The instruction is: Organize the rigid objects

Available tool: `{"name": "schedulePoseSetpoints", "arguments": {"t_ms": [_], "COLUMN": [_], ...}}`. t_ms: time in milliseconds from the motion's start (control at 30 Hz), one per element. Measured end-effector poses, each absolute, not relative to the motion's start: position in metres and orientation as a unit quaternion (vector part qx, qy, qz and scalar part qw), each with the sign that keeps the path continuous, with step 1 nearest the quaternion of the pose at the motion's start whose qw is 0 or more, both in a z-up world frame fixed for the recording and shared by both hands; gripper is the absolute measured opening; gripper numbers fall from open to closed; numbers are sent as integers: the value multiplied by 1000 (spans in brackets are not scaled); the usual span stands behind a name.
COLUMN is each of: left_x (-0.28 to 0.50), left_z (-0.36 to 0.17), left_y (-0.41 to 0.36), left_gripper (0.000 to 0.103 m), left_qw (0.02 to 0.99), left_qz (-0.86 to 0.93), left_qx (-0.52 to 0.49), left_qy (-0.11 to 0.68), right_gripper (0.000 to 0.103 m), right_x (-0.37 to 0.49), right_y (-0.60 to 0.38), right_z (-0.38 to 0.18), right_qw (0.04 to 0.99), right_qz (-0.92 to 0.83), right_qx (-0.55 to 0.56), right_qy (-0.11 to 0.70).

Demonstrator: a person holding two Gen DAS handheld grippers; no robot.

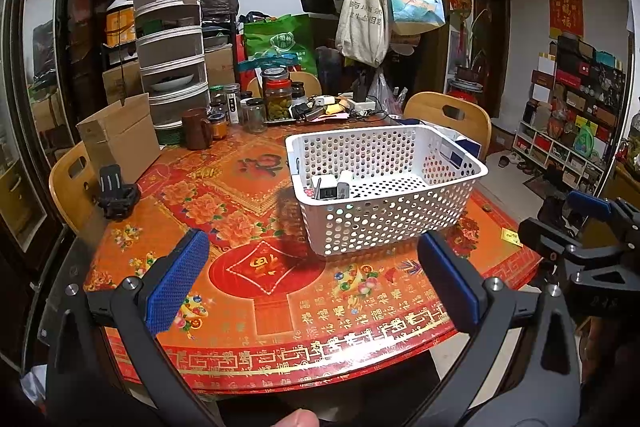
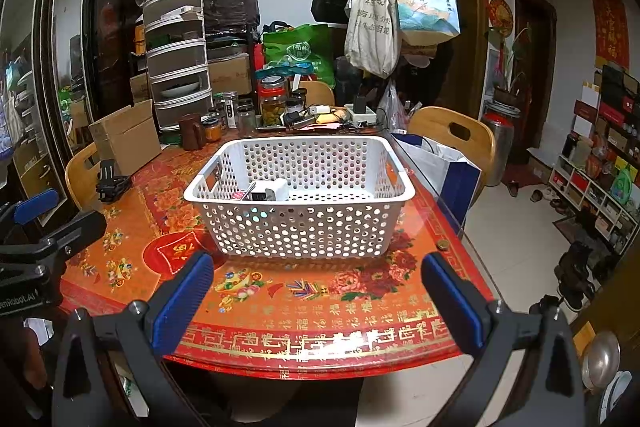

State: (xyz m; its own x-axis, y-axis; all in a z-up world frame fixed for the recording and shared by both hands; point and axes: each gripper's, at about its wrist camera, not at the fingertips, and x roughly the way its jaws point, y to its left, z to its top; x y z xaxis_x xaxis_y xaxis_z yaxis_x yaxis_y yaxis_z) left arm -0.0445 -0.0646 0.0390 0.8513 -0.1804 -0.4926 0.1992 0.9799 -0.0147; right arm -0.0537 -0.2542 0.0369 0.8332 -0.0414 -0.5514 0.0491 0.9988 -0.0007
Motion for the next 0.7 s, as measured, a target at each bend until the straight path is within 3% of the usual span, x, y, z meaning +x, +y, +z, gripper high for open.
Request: {"name": "schedulePoseSetpoints", "arguments": {"t_ms": [700], "left_x": [-42], "left_z": [37], "left_y": [-68], "left_gripper": [103], "left_qw": [960], "left_qz": [-101], "left_qx": [22], "left_qy": [259], "right_gripper": [103], "right_x": [-52], "right_y": [-254], "right_z": [36], "right_qw": [958], "right_qz": [-22], "right_qx": [6], "right_qy": [285]}}
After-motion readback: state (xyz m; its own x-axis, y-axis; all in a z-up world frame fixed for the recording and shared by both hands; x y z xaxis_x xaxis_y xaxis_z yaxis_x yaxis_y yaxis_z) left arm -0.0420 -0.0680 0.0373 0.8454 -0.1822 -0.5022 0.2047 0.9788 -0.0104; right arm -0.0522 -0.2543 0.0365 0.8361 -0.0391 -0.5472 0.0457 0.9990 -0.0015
